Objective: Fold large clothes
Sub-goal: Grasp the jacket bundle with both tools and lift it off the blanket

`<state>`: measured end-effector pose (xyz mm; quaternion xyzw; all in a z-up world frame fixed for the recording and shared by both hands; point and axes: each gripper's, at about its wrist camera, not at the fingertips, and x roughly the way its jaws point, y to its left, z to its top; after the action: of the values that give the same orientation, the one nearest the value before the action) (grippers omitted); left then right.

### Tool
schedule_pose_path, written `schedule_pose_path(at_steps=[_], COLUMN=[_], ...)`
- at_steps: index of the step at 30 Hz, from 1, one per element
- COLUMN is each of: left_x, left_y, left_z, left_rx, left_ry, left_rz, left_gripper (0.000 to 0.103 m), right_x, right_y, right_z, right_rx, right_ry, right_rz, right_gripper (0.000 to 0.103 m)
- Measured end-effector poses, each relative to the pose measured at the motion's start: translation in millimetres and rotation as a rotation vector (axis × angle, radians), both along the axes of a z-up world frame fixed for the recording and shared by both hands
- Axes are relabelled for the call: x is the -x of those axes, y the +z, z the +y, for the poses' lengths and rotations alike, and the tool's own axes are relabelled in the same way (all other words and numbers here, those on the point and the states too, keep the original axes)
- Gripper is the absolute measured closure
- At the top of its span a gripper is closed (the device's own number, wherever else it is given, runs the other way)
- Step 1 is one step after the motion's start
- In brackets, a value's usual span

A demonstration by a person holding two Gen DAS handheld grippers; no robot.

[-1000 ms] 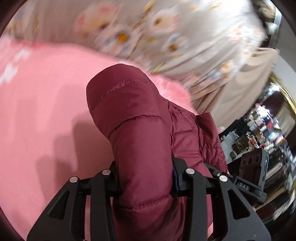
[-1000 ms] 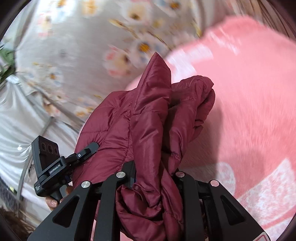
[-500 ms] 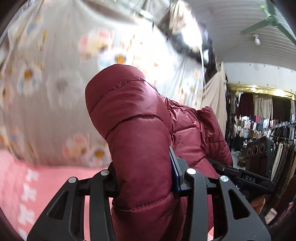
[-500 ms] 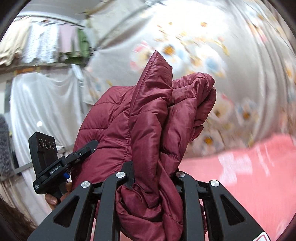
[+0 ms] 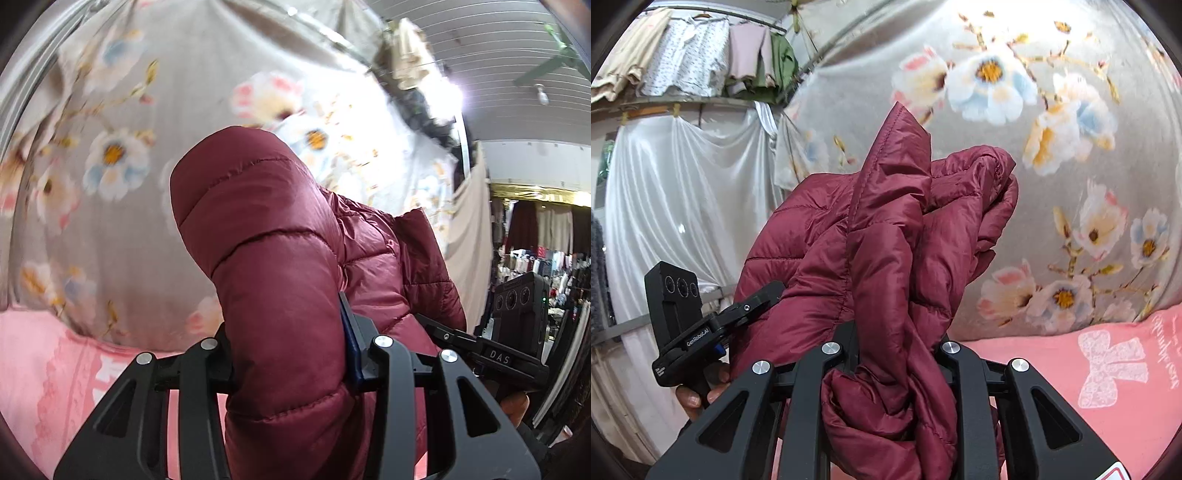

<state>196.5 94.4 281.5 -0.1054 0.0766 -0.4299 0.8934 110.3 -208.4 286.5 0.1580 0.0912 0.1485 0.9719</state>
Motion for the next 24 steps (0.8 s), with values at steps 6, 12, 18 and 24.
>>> schedule_pose_path(at_steps=[6,12,18,24], left_x=[-58,-106,-147,-169], left_y=[-55,-133,-209,-267], left_z=[-9,-24,-37,-47], left_rx=[-0.048,-0.093,-0.141,-0.197], left_ry=[0.022,0.026,0.031,0.038], left_rz=[0.1,0.241,0.379,0.478], left_gripper=[0.064,0.064,0.064,0.064], right_x=[-63,-113,-147,-167], right_y=[-56,-128,-203,-262], right_z=[-1,-10,-16,-18], right_rx=[-0.022,-0.056,-0.08,-0.094], right_ry=[-0.01,-0.022,-0.039,-0.05], right_rz=[0.119,0.276,0.419,0.531], right_gripper=[0.083,0.083,0.083,0.083])
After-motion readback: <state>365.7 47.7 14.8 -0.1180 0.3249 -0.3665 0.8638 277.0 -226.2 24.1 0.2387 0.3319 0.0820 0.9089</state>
